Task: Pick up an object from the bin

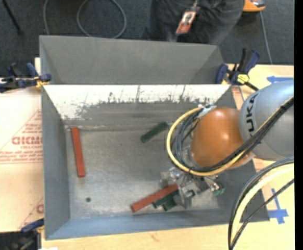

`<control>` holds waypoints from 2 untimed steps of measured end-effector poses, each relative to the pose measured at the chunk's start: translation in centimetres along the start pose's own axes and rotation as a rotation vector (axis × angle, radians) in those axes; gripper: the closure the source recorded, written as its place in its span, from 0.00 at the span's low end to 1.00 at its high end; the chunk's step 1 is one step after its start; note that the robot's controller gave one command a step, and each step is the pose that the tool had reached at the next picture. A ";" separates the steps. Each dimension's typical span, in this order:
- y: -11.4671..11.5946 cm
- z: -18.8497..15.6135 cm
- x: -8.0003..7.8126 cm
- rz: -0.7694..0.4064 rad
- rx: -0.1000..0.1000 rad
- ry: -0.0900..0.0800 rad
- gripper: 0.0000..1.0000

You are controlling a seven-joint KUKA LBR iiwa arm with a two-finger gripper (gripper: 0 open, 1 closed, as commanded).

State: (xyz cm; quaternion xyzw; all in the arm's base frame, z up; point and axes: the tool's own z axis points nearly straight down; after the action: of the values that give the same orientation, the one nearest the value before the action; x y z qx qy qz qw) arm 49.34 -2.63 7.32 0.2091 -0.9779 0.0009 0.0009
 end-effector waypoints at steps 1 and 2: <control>-3.1 -15.1 -2.1 0.043 0.005 -0.013 1.00; -2.9 -14.6 -1.9 0.044 -0.001 -0.006 0.00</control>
Offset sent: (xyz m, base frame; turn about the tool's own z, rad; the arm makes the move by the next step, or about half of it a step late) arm 0.0284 -0.0176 0.1458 0.0376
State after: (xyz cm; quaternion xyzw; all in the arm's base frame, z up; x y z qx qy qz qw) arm 52.29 -4.44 21.96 0.1874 -0.9823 -0.0001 -0.0018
